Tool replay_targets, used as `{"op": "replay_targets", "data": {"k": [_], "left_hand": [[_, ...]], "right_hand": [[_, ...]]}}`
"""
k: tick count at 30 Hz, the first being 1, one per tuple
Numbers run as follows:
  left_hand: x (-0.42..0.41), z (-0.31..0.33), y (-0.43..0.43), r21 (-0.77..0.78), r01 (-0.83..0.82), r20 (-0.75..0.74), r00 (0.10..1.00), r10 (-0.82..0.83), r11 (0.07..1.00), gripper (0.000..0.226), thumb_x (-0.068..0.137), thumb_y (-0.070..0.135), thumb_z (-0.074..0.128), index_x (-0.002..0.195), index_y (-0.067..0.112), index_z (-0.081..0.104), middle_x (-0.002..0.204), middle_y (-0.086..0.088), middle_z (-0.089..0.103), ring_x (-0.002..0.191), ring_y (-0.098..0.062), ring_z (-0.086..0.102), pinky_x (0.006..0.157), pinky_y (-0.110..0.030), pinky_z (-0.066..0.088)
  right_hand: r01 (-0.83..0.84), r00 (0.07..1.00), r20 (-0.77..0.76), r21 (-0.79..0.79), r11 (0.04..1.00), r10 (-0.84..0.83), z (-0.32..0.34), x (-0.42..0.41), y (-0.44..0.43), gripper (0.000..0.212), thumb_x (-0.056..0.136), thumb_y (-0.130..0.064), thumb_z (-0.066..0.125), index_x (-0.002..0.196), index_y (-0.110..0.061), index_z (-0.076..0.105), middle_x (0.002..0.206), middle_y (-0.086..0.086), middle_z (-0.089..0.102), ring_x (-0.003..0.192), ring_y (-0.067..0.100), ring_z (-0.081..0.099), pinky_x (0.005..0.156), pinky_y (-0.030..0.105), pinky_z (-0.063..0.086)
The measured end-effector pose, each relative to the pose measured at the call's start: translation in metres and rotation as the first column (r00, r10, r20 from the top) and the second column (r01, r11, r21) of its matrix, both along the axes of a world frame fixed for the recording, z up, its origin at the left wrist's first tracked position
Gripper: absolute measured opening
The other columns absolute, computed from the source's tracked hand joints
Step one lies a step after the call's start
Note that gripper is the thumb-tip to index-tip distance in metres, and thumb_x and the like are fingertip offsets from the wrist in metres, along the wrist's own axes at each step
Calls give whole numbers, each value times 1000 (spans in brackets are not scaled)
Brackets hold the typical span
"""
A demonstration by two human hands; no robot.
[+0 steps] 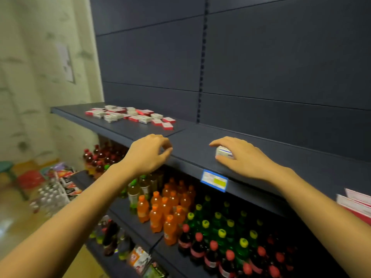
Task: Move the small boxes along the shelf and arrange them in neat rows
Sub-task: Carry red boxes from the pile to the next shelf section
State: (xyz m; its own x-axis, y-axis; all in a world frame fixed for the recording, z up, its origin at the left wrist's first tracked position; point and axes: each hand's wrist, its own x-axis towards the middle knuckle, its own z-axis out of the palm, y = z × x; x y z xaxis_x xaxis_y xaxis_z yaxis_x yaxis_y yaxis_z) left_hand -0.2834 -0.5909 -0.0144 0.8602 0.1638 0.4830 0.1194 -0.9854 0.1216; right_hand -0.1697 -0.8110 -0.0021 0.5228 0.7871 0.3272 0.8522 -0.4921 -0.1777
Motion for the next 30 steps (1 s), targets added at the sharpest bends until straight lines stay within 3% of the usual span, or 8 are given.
{"op": "replay_targets", "data": {"k": [3,8,12,18,24,30], "left_hand": [[-19,1,49,8,-48,-21,999,48,999,27,92,35,46,106,19,62,108,-1,64,100,-18,57,81,-34,49],[-39,2,134,44,-78,-39,996,80,996,25,91,34,47,105,18,62,107,-2,65,101,-19,57,79,-33,46],[-46,1,195,62,-68,-67,995,72,996,26,91,35,46,106,19,61,110,-2,64,102,-18,57,79,-30,45],[-39,-1,263,59,-29,-107,994,35,998,26,91,35,47,107,20,60,112,-2,64,106,-19,56,84,-34,46],[-2,-8,302,21,25,-75,997,-24,999,28,92,35,46,111,20,59,114,0,63,107,-17,55,85,-33,45],[60,-11,323,54,116,-113,988,-109,992,28,91,38,45,110,22,58,115,0,62,109,-17,54,87,-34,44]], "right_hand": [[-41,999,-3,-22,999,41,-1,-4,54,37,94,-35,46,131,-34,44,137,-14,47,125,11,44,100,42,42],[-41,999,9,-27,999,41,-2,-9,145,37,93,-36,47,130,-32,44,136,-11,48,124,12,45,98,38,44],[-10,1000,27,-57,998,12,-9,-8,206,37,93,-36,48,130,-31,45,136,-10,48,125,11,44,93,34,42],[77,997,1,-79,994,-77,-9,9,275,40,92,-36,48,131,-30,45,136,-8,49,124,13,47,94,39,46],[250,968,27,-90,964,-249,-10,43,307,42,91,-41,49,130,-24,48,132,-3,53,120,19,50,92,40,46],[517,854,24,-162,840,-520,-12,105,319,63,84,-60,50,124,-11,49,130,9,51,117,28,49,87,42,45]]}}
